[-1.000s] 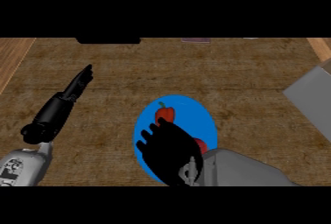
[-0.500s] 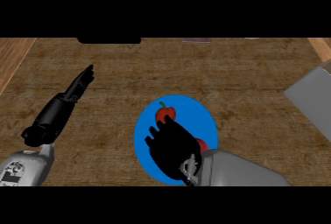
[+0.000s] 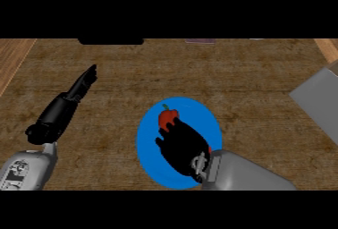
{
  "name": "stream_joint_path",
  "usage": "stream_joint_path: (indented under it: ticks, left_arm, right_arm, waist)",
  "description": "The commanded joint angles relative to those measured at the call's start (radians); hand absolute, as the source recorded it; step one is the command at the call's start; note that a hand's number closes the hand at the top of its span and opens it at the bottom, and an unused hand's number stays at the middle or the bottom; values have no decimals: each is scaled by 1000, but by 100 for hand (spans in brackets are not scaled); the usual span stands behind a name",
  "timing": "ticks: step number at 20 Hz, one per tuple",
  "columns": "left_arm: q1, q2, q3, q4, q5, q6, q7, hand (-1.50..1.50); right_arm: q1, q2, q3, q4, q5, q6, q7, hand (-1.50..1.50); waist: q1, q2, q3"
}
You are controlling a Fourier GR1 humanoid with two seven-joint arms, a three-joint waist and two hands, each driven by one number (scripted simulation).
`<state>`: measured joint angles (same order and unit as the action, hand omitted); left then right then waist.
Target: Pick the pear from the plate and place it in the cardboard box
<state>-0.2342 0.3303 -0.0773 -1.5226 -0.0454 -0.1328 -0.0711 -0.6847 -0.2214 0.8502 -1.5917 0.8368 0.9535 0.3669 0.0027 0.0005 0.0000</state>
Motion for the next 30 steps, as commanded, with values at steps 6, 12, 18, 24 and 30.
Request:
stream_joint_path:
  ticks: [6,12,18,24,30]
  left_arm:
    - [-24,-35,38,65,-32,-23,-41,0]
    - [19,-38,41,-48,-48,-40,22,0]
    - [-22,-62,55,-11,-60,-46,39,0]
    - [-3,-57,71,-26,-63,-61,23,0]
    - [16,-22,128,19,-17,-130,-37,0]
  right_arm:
    - [0,35,-25,88,141,-17,-94,-150]
    - [89,21,12,150,254,-108,-153,-150]
    - [90,-20,-25,228,288,-185,-305,-150]
    - [83,-1,19,279,359,-372,-438,150]
    - [50,98,9,306,419,-397,-473,150]
  waist:
    - [-2,0,0]
    - [1,-1,0]
    - [1,0,0]
    - [4,1,0]
    - [6,2,0]
